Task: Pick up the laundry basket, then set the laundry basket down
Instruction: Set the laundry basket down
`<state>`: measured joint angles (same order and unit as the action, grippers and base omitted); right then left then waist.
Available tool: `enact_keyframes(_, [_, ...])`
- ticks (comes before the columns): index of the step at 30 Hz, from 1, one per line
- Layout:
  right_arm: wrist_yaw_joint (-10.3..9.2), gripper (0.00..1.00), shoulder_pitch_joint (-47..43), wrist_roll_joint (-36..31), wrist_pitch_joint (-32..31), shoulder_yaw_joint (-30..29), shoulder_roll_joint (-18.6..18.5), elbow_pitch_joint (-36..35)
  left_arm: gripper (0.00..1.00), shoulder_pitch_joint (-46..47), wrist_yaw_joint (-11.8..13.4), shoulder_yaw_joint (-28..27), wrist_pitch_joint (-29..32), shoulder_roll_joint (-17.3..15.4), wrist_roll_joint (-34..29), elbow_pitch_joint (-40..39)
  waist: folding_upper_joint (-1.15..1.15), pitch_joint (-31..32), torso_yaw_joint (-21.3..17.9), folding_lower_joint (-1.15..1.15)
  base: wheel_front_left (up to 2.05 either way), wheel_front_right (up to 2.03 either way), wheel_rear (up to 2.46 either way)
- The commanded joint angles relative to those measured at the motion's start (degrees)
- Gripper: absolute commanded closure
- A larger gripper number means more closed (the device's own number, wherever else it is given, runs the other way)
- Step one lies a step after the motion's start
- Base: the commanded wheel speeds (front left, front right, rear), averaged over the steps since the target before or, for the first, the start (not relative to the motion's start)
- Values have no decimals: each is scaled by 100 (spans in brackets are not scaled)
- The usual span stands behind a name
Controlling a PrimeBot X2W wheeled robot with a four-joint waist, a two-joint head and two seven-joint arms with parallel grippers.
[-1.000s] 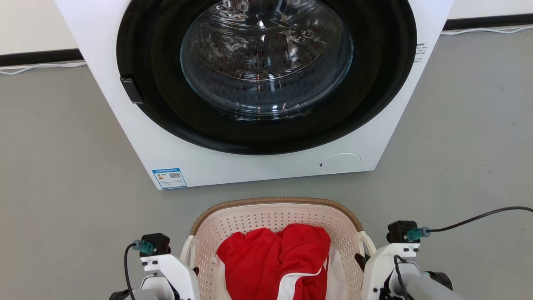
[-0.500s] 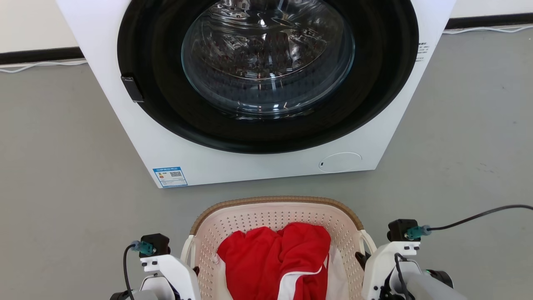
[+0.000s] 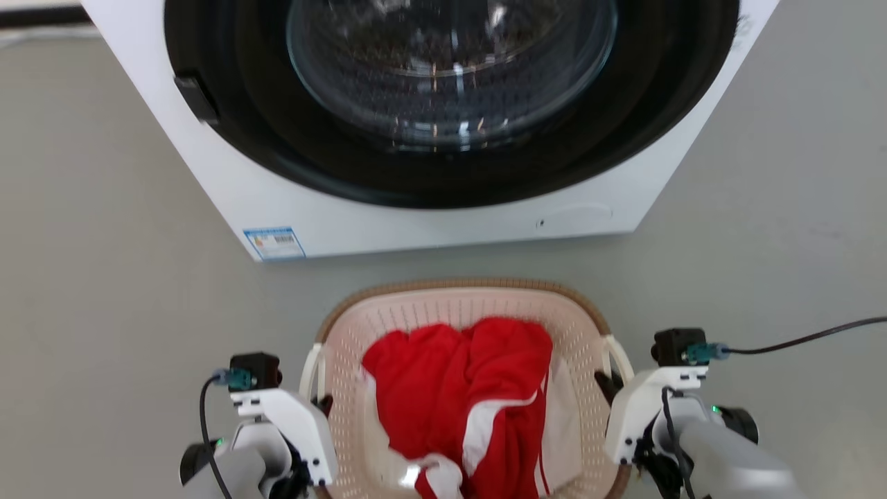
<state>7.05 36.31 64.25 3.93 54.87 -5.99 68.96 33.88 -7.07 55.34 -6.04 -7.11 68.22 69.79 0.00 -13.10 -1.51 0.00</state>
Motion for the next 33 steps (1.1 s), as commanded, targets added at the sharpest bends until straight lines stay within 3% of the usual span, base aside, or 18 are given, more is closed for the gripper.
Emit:
enact_keyframes(1, [44, 100, 129, 55, 226, 78, -22, -49, 100, 334, -42, -80, -161, -181, 48, -93, 0, -362, 17, 0, 0, 0, 0])
enact_keyframes(8, [44, 100, 555, 133, 820, 64, -42, 6, 100, 835, -42, -51, -658, -299, 36, -53, 0, -1400, 54, 0, 0, 0, 0])
enact_keyframes(17, [44, 100, 1081, 83, 1091, -38, -101, -11, 100, 1418, -42, -202, -888, -388, -52, -139, 0, -2389, 130, 0, 0, 0, 0])
enact_keyframes(24, [44, 100, 1424, -294, 1105, -564, -242, -243, 100, 1766, -42, -846, -894, -532, -539, -469, 0, -2936, 200, 0, 0, 0, 0])
enact_keyframes(33, [44, 100, 1416, -1045, 1106, -1318, -252, -481, 100, 1702, -42, -1708, -895, -491, -1296, -766, 0, -3319, 233, 0, 0, 0, 0])
